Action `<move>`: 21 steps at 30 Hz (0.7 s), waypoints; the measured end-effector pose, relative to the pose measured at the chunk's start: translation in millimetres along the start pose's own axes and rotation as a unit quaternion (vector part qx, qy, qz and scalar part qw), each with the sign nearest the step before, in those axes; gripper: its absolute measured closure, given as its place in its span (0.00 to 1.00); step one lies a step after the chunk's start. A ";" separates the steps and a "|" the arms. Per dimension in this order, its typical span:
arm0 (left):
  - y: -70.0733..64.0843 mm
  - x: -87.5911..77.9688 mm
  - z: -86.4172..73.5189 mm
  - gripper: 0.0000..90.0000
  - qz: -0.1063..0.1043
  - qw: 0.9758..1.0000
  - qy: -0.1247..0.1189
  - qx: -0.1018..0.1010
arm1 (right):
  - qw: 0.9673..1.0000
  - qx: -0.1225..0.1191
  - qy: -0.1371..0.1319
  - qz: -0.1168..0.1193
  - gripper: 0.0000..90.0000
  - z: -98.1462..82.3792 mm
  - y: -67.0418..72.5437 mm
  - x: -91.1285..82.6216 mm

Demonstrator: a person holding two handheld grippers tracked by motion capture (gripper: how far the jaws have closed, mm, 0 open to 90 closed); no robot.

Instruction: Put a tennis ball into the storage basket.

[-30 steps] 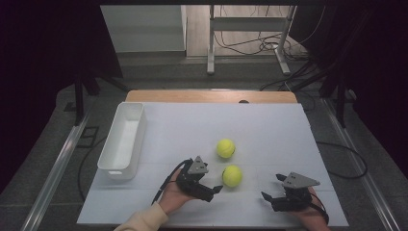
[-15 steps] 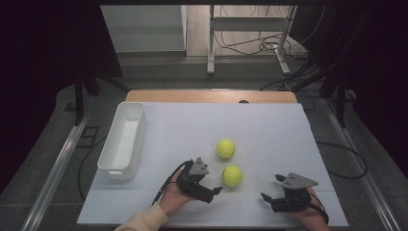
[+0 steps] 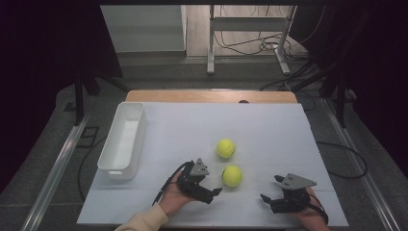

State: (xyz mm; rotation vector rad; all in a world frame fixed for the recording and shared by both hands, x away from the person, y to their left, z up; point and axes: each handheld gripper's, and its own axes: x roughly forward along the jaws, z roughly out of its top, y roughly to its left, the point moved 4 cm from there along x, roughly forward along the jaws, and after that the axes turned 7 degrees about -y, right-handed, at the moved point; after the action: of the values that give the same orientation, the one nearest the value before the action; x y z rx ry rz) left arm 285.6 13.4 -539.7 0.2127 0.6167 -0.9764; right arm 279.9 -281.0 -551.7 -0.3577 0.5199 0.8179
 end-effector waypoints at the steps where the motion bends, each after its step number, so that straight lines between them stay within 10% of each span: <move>1: 0.1 1.3 -1.6 0.09 0.001 1.000 0.005 0.001 | 1.000 -0.002 0.002 0.000 0.17 -0.5 -0.1 0.5; 21: -2.4 8.0 -8.1 0.09 -0.001 1.000 0.027 0.002 | 1.000 -0.009 0.016 0.006 0.17 -2.4 2.2 2.6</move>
State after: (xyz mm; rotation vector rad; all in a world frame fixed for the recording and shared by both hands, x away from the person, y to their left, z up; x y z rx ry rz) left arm 283.6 9.9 -550.7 0.2426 0.6637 -0.9763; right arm 279.0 -279.3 -555.4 -0.3852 0.5461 0.8294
